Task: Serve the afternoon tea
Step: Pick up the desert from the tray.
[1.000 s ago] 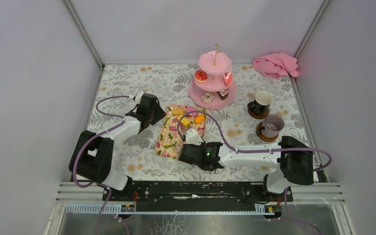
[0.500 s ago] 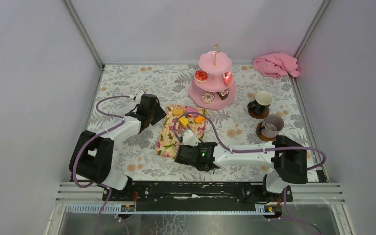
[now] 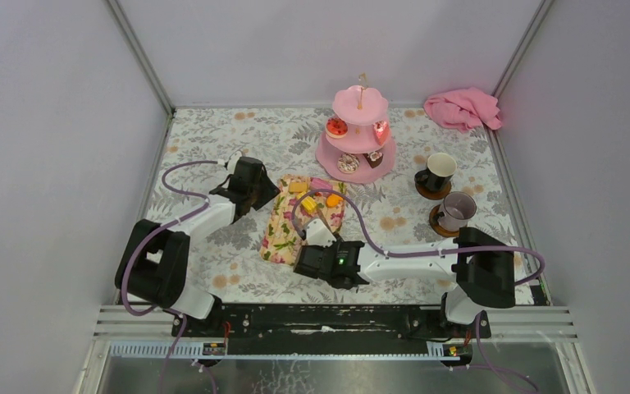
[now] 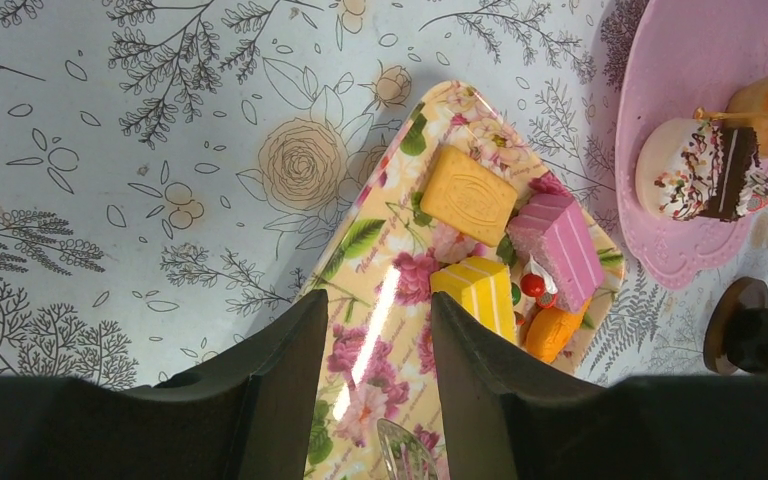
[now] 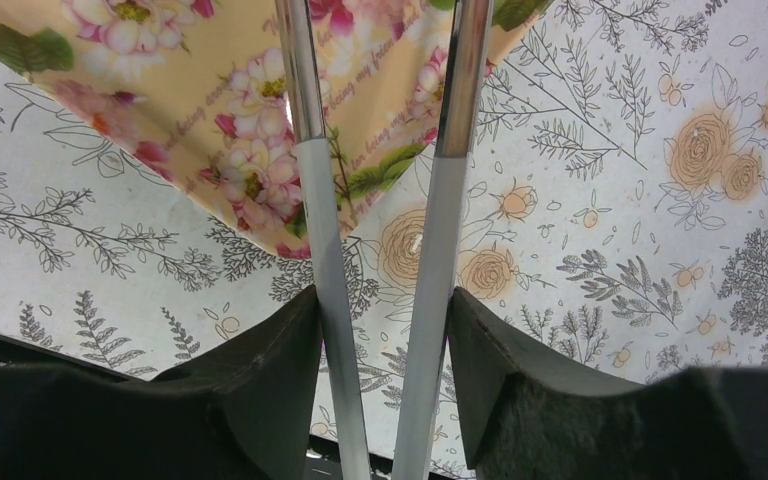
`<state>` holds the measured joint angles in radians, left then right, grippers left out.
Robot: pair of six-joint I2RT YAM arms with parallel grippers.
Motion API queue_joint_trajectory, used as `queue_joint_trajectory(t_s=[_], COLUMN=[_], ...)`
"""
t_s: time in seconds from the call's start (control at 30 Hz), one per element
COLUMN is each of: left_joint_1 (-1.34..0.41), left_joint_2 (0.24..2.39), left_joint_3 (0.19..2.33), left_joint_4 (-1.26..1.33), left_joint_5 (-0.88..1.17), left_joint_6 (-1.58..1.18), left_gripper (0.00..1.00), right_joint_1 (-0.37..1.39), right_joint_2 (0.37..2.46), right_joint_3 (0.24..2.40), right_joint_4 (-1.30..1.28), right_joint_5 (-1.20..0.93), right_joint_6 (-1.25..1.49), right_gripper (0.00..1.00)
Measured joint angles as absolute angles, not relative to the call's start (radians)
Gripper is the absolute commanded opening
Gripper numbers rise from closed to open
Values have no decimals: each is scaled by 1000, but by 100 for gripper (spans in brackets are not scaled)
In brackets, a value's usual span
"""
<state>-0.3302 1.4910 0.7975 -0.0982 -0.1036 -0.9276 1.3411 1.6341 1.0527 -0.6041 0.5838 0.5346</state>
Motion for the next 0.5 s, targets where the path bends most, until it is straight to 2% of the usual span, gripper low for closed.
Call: queue_joint_trajectory(t_s=[0.5], left_joint_1=[-330], left_joint_2=[1475], left_joint_3=[794], left_joint_4=[-98], left_joint_5=[-93], left_joint_6=[-928], left_gripper=[50], right_joint_1=[1341], right_joint_2=[1696], right_joint_3=[1087], right_joint_4=[-654], right_joint_5=[641], right_joint_6=[569], right_gripper=[54])
